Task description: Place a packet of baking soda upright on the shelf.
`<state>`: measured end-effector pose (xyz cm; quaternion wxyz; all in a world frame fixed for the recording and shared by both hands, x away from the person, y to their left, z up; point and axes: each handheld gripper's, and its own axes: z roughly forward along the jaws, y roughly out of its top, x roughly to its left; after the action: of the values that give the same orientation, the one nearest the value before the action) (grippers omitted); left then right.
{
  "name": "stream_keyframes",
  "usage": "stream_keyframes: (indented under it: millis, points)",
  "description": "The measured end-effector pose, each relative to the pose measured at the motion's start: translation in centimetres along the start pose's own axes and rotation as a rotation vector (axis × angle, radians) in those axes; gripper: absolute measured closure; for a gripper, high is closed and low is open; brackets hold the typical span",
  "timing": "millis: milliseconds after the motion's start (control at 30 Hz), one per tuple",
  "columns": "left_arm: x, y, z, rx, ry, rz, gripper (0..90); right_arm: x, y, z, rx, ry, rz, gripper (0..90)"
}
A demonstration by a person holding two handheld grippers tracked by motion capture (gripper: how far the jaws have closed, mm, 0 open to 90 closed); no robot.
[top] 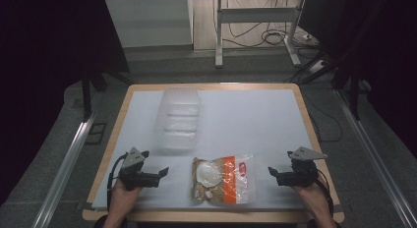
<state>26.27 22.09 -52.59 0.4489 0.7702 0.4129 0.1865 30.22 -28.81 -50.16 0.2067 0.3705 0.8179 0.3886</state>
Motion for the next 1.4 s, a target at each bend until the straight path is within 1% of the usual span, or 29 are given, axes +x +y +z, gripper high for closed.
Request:
stream_keyframes:
  millis: [133, 200, 300, 467, 633, 933, 1133, 1300, 1400]
  points:
    - [-0.1, 0.1, 0.1, 0.000, -0.004, 0.004, 1.9, 0.1, 0.0, 0.0, 0.000, -0.001, -0.003, 6.0]
    - [-0.1, 0.0, 0.1, 0.002, 0.005, 0.004, 2.0, 0.1, 0.1, 0.1, 0.004, 0.000, -0.008, 6.0]
    - [0.0, 0.0, 0.1, 0.003, 0.006, 0.003, 2.3, 0.2, 0.1, 0.2, 0.008, 0.003, -0.011, 6.1]
    - [-0.2, 0.0, 0.2, 0.012, 0.008, 0.018, 2.4, 0.2, 0.1, 0.3, 0.009, 0.002, -0.017, 6.0]
    - [-0.2, 0.0, 0.3, 0.014, 0.011, 0.021, 2.4, 0.3, 0.1, 0.3, 0.012, 0.003, -0.023, 6.0]
    - [-0.3, 0.0, 0.4, 0.016, 0.015, 0.025, 2.4, 0.5, 0.2, 0.3, 0.011, 0.007, -0.021, 6.0]
    - [-0.3, 0.0, 0.5, 0.020, 0.014, 0.027, 2.3, 1.0, 0.4, 0.4, 0.003, 0.017, -0.018, 6.3]
    - [-0.4, 0.0, 0.6, 0.023, 0.018, 0.034, 2.2, 1.7, 0.8, 0.4, 0.002, 0.023, -0.019, 6.3]
    - [-0.4, 0.0, 0.6, 0.023, 0.020, 0.035, 2.2, 2.0, 1.0, 0.4, -0.001, 0.023, -0.012, 6.3]
